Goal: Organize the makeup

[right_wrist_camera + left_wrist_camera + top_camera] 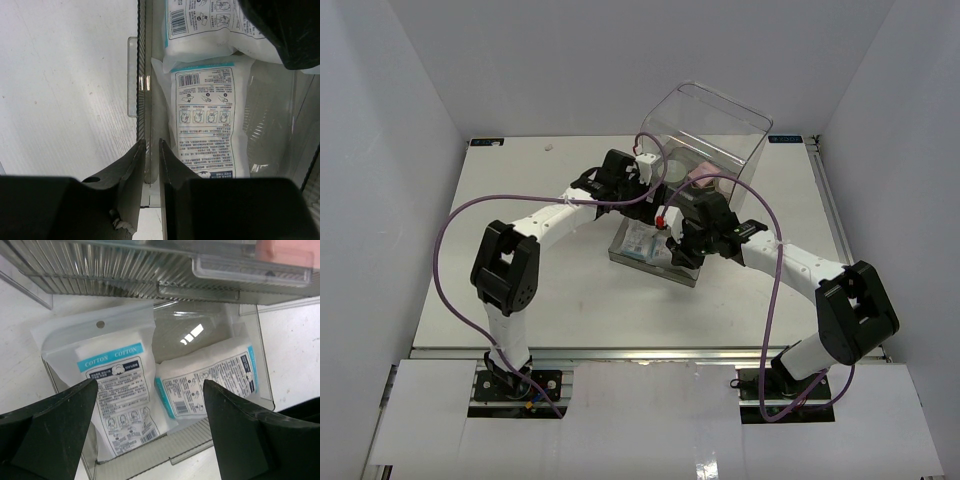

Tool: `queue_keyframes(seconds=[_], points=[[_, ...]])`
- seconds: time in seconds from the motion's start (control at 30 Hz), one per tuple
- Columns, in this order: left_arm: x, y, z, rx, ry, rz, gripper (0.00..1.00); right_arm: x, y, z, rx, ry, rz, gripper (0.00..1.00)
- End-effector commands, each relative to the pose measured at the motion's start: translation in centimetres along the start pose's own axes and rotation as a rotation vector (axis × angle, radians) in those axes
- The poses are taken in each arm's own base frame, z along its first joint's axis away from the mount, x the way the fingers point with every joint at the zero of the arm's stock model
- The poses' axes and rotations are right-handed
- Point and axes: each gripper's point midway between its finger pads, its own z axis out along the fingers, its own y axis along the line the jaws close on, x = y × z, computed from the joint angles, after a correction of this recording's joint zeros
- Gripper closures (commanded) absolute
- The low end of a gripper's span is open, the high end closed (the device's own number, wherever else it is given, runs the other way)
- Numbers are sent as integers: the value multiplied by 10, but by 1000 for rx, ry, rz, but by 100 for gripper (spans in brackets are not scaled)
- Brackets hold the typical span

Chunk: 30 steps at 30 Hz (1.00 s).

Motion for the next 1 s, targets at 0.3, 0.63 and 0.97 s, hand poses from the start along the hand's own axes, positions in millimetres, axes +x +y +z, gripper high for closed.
queue_keyframes(seconds=[0.3,0.63,0.97], points=[[15,16,37,-22,1,-63,3,-8,-2,-7,5,-44,-20,77],[65,27,61,-30,111,-102,3,-8,-2,-6,6,-43,-20,77],[44,21,52,-18,54,-98,3,-8,-2,-7,4,-46,-20,77]])
